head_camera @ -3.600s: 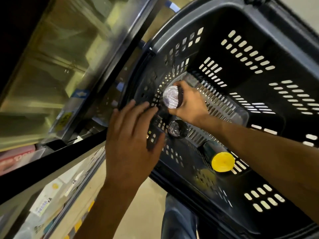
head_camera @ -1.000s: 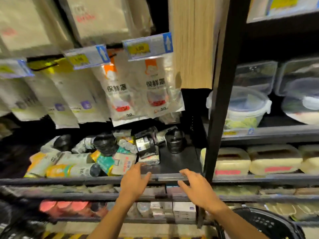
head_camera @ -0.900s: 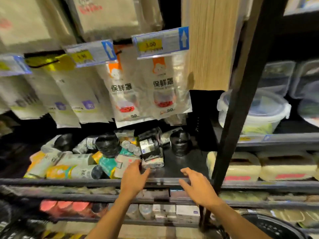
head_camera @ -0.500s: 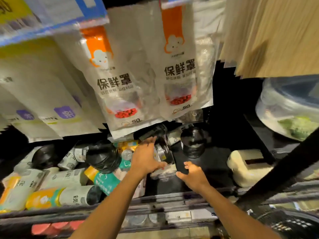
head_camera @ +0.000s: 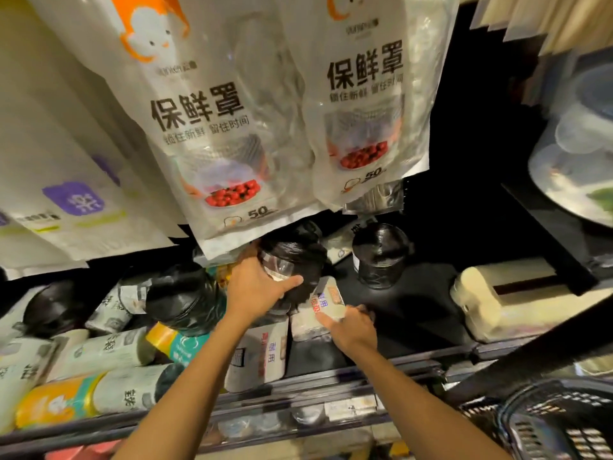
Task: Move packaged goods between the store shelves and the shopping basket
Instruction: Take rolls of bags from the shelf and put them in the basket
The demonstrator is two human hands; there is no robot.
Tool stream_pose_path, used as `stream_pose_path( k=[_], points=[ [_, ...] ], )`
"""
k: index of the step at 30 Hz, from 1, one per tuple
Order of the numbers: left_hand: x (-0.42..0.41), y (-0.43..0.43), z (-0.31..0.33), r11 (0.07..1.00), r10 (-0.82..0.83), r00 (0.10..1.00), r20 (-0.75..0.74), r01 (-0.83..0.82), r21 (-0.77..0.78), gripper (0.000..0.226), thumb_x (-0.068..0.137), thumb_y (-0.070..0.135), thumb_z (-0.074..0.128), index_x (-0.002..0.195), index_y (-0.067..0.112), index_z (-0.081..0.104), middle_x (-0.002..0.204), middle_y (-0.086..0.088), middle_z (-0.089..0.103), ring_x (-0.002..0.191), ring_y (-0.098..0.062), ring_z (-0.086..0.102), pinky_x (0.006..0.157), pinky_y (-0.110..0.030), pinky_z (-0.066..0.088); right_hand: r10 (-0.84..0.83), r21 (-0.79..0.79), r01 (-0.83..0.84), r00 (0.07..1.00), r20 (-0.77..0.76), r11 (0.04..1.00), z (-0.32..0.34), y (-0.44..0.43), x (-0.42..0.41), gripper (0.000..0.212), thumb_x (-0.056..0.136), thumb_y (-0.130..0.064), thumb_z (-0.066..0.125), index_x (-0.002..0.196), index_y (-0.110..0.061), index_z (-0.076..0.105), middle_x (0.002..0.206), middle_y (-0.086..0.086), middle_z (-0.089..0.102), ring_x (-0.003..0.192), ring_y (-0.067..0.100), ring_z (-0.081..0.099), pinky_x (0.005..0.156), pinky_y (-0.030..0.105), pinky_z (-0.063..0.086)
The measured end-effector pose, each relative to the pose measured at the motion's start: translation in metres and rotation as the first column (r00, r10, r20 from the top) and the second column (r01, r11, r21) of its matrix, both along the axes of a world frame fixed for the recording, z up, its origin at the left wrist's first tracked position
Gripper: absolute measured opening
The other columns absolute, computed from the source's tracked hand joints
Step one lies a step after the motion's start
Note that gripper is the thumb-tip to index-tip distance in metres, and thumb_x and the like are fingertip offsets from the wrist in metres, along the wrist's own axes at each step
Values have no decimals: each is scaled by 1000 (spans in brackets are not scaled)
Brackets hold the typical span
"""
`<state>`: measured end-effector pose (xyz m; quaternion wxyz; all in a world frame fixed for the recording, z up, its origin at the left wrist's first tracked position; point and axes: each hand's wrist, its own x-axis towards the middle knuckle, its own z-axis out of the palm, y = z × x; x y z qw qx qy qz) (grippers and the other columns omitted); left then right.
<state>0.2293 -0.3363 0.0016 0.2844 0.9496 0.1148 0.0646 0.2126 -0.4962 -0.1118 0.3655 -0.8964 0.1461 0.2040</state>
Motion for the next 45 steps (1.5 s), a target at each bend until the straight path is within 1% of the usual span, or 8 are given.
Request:
stream_pose_path(
  k=[5, 10, 21, 25, 30, 38, 42, 45],
  points=[
    [-7, 14, 7, 986, 64, 993, 101, -47, -162, 71, 56, 42, 88, 114, 14, 58, 109, -5, 66, 99, -21, 61, 88, -35, 49, -119, 41, 120, 992, -31, 992, 0, 8, 7, 82, 68, -59, 72, 124, -5, 46, 130, 12, 53, 123, 28, 46, 103, 36, 37],
    [-19, 14, 16, 955, 100, 992, 78, -73, -287, 58, 58, 32, 89, 104, 22, 56, 104, 0, 65, 92, -16, 61, 81, -27, 46, -226, 259, 222, 974, -16, 940, 21, -1, 2, 57, 67, -26, 82, 105, -10, 43, 115, 12, 62, 107, 30, 58, 85, 33, 48],
    [-72, -1, 44, 853, 210, 978, 6, -180, -489, 74, 51, 32, 92, 115, 18, 59, 108, -2, 66, 96, -16, 64, 87, -36, 53, -406, 507, 342, 914, 16, 791, 75, -78, -20, 39, 69, -16, 82, 104, -9, 65, 103, 9, 68, 92, 25, 64, 79, 38, 55],
    [-111, -12, 61, 812, 299, 954, 7, -251, -527, 43, 63, 18, 88, 96, 16, 61, 87, -6, 68, 76, -13, 63, 72, -27, 48, -316, 580, 225, 947, 59, 783, 99, -93, -26, 22, 71, -19, 81, 88, -17, 68, 96, 5, 70, 88, 21, 66, 78, 38, 55],
    [-178, -13, 73, 712, 482, 876, -12, -399, -578, 56, 63, 20, 88, 110, 16, 58, 90, 5, 66, 83, -12, 63, 86, -35, 51, -146, 680, 43, 985, 95, 732, 135, -84, -51, 13, 78, -12, 75, 89, -13, 69, 89, 3, 70, 83, 18, 67, 74, 34, 54],
    [-305, 12, 90, 530, 746, 665, 31, -566, -632, 42, 63, 13, 87, 88, 27, 58, 81, 4, 66, 73, -4, 66, 68, -23, 53, 202, 726, -205, 975, 93, 656, 165, -3, -111, 16, 79, -13, 73, 93, -8, 68, 93, 10, 70, 84, 23, 67, 76, 37, 54],
    [-364, 40, 98, 437, 825, 564, 17, -620, -652, 55, 62, 14, 87, 108, 19, 57, 92, 4, 68, 86, -14, 64, 82, -32, 51, 374, 739, -299, 925, 68, 604, 174, 57, -144, 16, 79, -13, 73, 94, -10, 67, 98, 12, 71, 89, 26, 68, 84, 42, 54],
    [-405, 71, 96, 355, 892, 452, 20, -670, -652, 52, 64, 13, 86, 106, 22, 57, 86, 8, 64, 80, -9, 60, 80, -29, 49, 474, 742, -363, 878, 69, 564, 178, 110, -173, 13, 82, -10, 70, 94, -10, 66, 89, 11, 71, 76, 21, 68, 66, 31, 57]
  ],
)
